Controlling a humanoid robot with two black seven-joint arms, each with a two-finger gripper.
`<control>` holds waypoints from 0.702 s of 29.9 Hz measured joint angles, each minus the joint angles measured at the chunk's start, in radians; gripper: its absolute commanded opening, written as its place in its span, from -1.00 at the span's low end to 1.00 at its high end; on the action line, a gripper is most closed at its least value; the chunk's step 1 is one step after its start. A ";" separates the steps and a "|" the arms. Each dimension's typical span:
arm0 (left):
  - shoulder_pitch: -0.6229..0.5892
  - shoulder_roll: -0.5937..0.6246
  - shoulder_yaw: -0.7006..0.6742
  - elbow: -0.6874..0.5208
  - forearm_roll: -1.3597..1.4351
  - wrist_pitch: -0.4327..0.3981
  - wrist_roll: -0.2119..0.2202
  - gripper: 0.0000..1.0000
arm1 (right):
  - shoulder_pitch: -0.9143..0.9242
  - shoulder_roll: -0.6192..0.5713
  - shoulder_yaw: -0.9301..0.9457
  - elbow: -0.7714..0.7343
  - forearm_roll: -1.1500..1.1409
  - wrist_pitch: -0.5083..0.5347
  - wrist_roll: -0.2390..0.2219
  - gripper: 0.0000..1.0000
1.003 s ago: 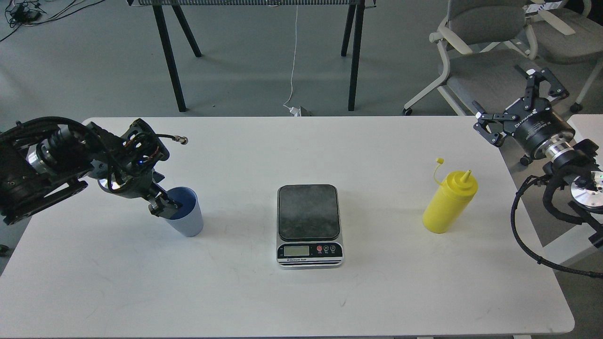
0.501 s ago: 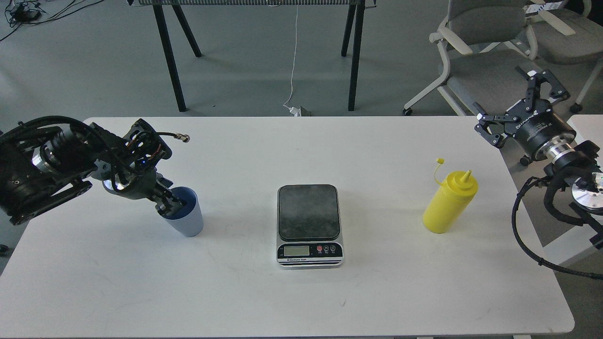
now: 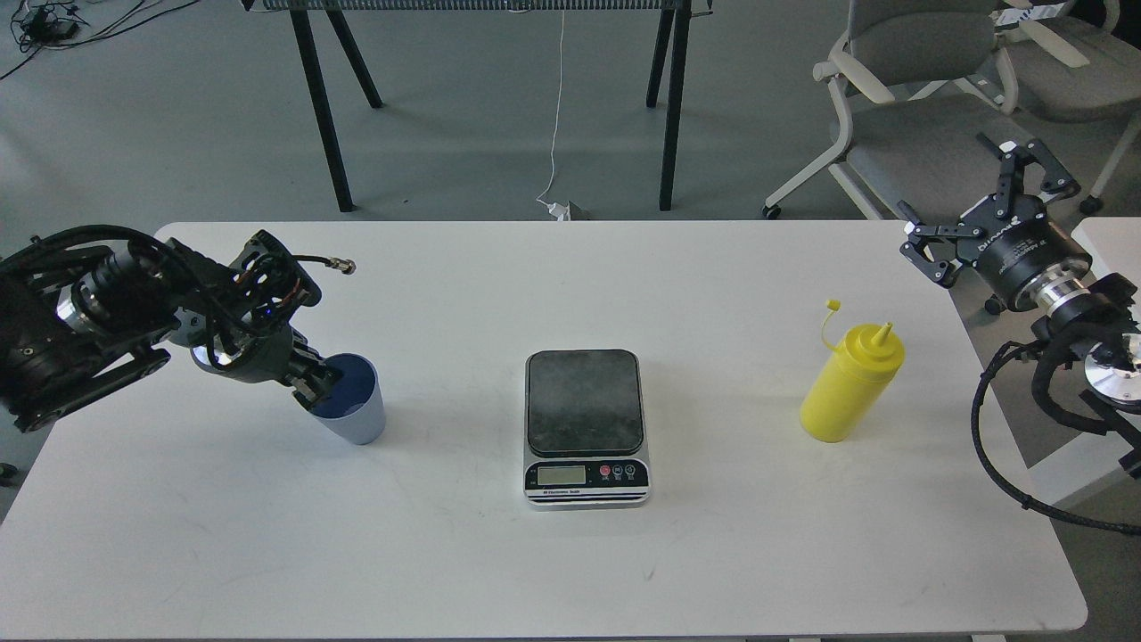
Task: Pour seasoning into cup on scale with both arms
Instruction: 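Lift the blue cup with the left gripper and lower it onto the scale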
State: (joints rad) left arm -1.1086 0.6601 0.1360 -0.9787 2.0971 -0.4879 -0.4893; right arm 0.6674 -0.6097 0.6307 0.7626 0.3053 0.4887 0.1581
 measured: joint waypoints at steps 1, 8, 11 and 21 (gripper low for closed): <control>0.000 0.000 0.000 0.000 -0.001 0.000 0.000 -1.00 | -0.002 -0.001 0.000 0.001 0.000 0.000 0.000 0.99; -0.012 -0.002 -0.005 -0.001 -0.017 -0.001 0.000 -0.99 | -0.005 -0.009 0.014 0.001 0.000 0.000 0.006 0.99; -0.031 -0.003 -0.006 0.016 -0.050 -0.002 0.001 -0.98 | -0.005 -0.009 0.020 0.001 0.000 0.000 0.006 0.99; -0.121 0.007 -0.012 0.011 -0.104 -0.001 0.001 -0.97 | -0.005 -0.001 0.029 0.002 0.000 0.000 0.006 0.99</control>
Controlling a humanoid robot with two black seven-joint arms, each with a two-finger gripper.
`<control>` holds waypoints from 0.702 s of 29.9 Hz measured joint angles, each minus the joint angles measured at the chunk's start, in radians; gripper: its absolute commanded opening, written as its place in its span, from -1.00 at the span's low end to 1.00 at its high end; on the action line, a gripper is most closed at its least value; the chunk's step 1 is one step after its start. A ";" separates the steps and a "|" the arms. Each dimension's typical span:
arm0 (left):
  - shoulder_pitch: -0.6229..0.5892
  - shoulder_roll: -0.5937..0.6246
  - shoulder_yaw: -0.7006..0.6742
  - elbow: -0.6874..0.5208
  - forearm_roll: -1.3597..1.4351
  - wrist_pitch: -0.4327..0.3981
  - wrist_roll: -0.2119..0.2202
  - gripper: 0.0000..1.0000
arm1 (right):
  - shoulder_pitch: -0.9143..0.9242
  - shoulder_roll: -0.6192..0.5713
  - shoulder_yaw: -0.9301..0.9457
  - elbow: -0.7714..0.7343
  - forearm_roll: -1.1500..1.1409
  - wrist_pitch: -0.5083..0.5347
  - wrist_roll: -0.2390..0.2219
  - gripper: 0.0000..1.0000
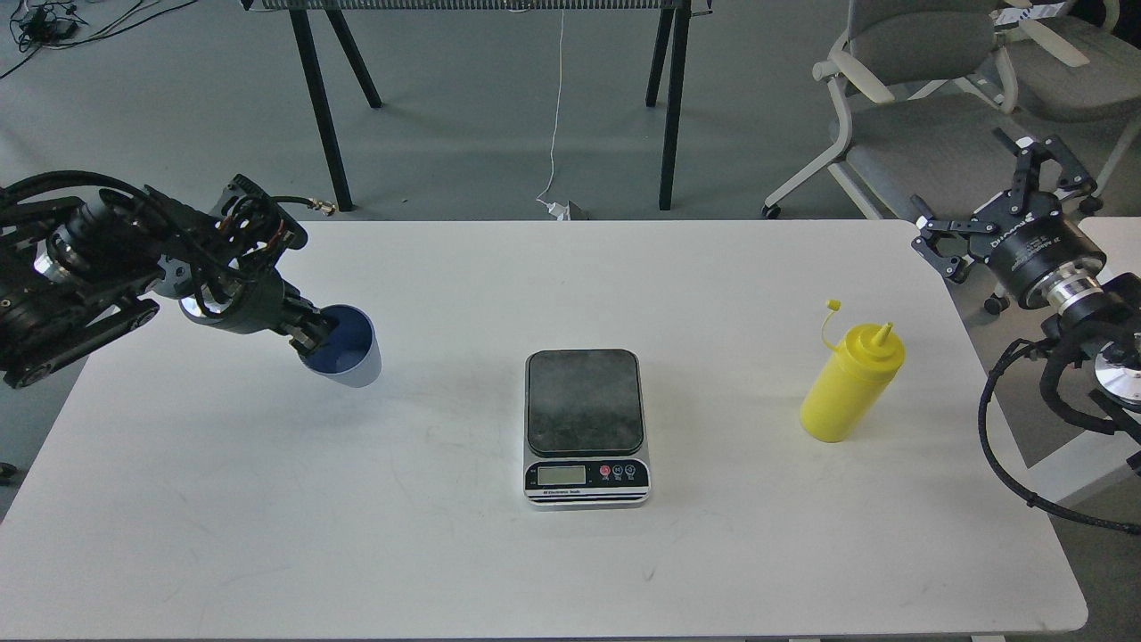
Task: Pour seasoning into cup on scale with both arms
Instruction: 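Lift the blue cup with the left gripper and lower it onto the scale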
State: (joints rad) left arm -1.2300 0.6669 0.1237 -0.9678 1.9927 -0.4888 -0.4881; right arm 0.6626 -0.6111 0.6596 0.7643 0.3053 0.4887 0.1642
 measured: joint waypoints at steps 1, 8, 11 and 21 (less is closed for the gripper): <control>-0.022 0.000 -0.001 -0.024 -0.034 0.000 0.000 -0.97 | 0.000 0.002 0.000 0.000 0.000 0.000 0.000 0.99; -0.137 -0.092 -0.001 -0.082 -0.176 0.000 -0.001 -0.97 | 0.000 0.006 -0.002 -0.005 0.000 0.000 0.000 0.99; -0.150 -0.199 0.005 -0.071 -0.182 0.000 -0.001 -0.97 | 0.000 0.006 -0.004 -0.005 0.000 0.000 0.000 0.99; -0.087 -0.419 0.013 0.128 -0.169 0.000 -0.001 -0.97 | 0.003 -0.003 -0.004 -0.004 0.000 0.000 0.000 0.99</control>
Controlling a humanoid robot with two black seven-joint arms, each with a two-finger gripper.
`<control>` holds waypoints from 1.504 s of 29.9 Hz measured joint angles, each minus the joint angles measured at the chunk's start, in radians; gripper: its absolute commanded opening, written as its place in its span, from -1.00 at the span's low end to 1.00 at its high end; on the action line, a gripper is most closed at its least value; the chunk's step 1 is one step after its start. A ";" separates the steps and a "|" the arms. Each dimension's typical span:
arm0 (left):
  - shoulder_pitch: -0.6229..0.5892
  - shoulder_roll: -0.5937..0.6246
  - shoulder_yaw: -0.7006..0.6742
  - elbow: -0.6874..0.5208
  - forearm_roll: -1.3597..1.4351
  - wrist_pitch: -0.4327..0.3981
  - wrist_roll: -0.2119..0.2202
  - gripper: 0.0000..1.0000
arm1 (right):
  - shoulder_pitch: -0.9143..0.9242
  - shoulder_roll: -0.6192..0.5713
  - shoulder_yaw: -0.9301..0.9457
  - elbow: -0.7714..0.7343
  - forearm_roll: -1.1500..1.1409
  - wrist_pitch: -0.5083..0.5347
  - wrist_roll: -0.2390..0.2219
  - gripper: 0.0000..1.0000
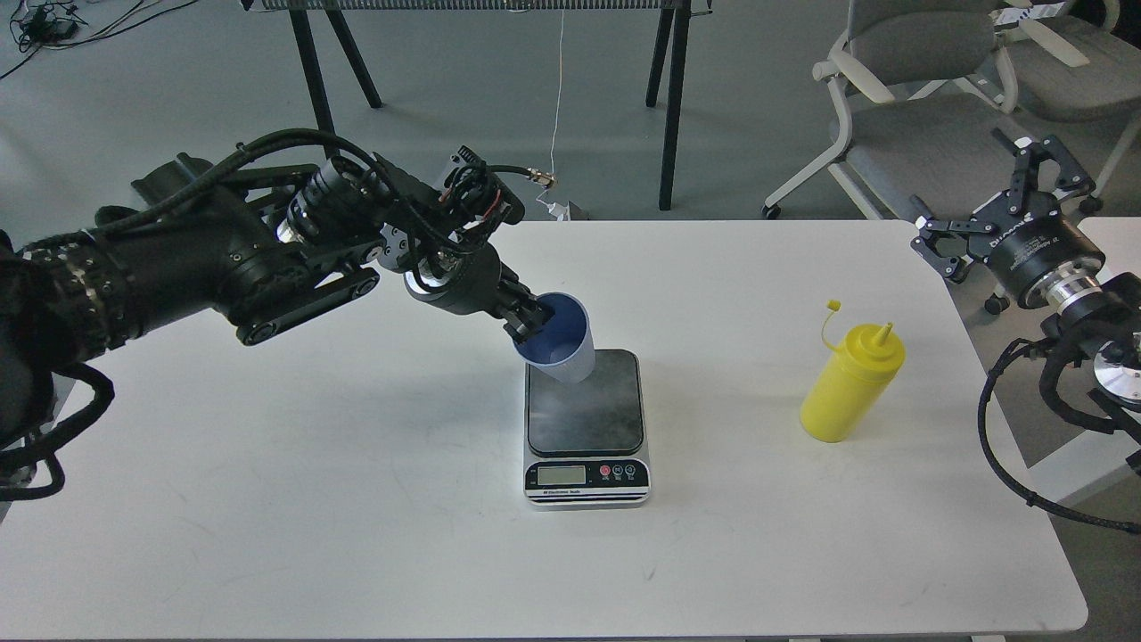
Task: Pour seasoning into cup on scale with both arms
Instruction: 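Lift the blue cup with the left gripper and lower it onto the scale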
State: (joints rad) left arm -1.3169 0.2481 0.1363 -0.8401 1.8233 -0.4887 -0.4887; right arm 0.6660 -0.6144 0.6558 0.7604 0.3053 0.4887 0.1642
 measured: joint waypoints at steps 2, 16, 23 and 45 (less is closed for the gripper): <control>0.010 -0.012 0.000 0.004 0.000 0.000 0.000 -0.97 | 0.000 -0.001 0.000 0.000 0.000 0.000 0.000 0.99; 0.045 -0.054 -0.004 0.006 -0.010 0.000 0.000 -0.96 | -0.002 0.006 0.001 -0.004 0.000 0.000 0.000 0.99; 0.045 -0.058 -0.003 0.006 -0.010 0.000 0.000 -0.91 | -0.003 0.002 0.001 -0.004 0.000 0.000 0.000 0.99; 0.046 -0.052 0.000 0.007 -0.005 0.000 0.000 -0.55 | -0.005 -0.001 0.004 -0.004 0.000 0.000 0.000 0.99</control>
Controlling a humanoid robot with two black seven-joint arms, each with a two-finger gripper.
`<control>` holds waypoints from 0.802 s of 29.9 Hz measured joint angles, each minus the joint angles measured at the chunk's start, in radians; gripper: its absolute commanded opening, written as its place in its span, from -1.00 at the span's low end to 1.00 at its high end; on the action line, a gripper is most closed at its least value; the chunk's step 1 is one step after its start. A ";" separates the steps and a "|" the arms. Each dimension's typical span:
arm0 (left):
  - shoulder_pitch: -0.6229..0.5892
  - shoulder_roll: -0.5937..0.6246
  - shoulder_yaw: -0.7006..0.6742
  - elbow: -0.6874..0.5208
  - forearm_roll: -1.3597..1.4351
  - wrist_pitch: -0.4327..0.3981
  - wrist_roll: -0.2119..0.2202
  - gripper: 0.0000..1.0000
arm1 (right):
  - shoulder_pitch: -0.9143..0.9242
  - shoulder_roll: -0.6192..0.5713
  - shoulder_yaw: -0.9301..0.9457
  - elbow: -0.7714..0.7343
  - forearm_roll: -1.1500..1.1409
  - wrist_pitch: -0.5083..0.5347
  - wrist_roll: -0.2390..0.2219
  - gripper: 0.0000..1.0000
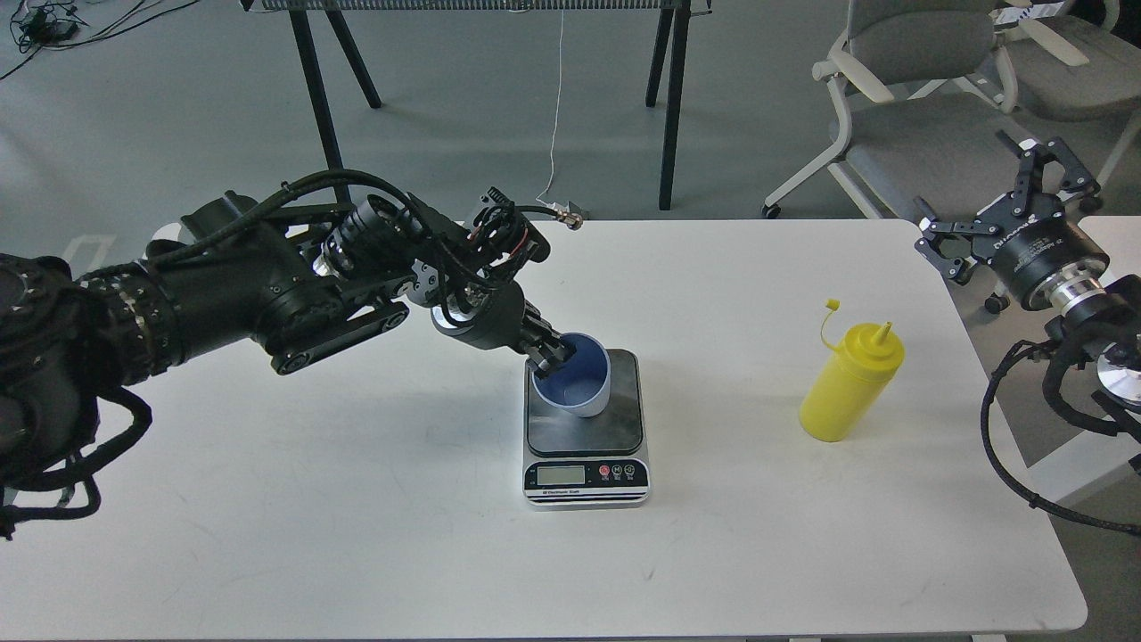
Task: Pour seasoning into cup on scale with both arms
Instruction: 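Lift the blue cup with the left gripper and lower it onto the scale, then release the cup and withdraw the left gripper away from the table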
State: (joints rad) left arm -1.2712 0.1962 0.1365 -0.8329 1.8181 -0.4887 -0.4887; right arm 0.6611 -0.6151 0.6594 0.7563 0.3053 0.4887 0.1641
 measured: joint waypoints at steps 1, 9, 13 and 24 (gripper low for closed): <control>0.000 0.001 0.000 0.000 0.000 0.000 0.000 -0.49 | 0.000 0.000 0.000 0.000 0.000 0.000 0.000 0.99; -0.005 0.008 -0.004 0.000 -0.007 0.000 0.000 0.14 | 0.000 0.001 0.001 0.002 0.000 0.000 0.000 0.99; -0.011 0.009 -0.012 0.000 -0.016 0.000 0.000 0.32 | 0.000 0.003 0.000 0.005 0.000 0.000 0.000 0.99; -0.100 0.038 -0.017 0.095 -0.150 0.000 0.000 0.71 | 0.000 0.000 0.003 0.011 0.000 0.000 0.000 0.99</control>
State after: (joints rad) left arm -1.3712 0.2346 0.1198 -0.7377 1.6684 -0.4887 -0.4887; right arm 0.6612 -0.6153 0.6623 0.7669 0.3056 0.4887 0.1636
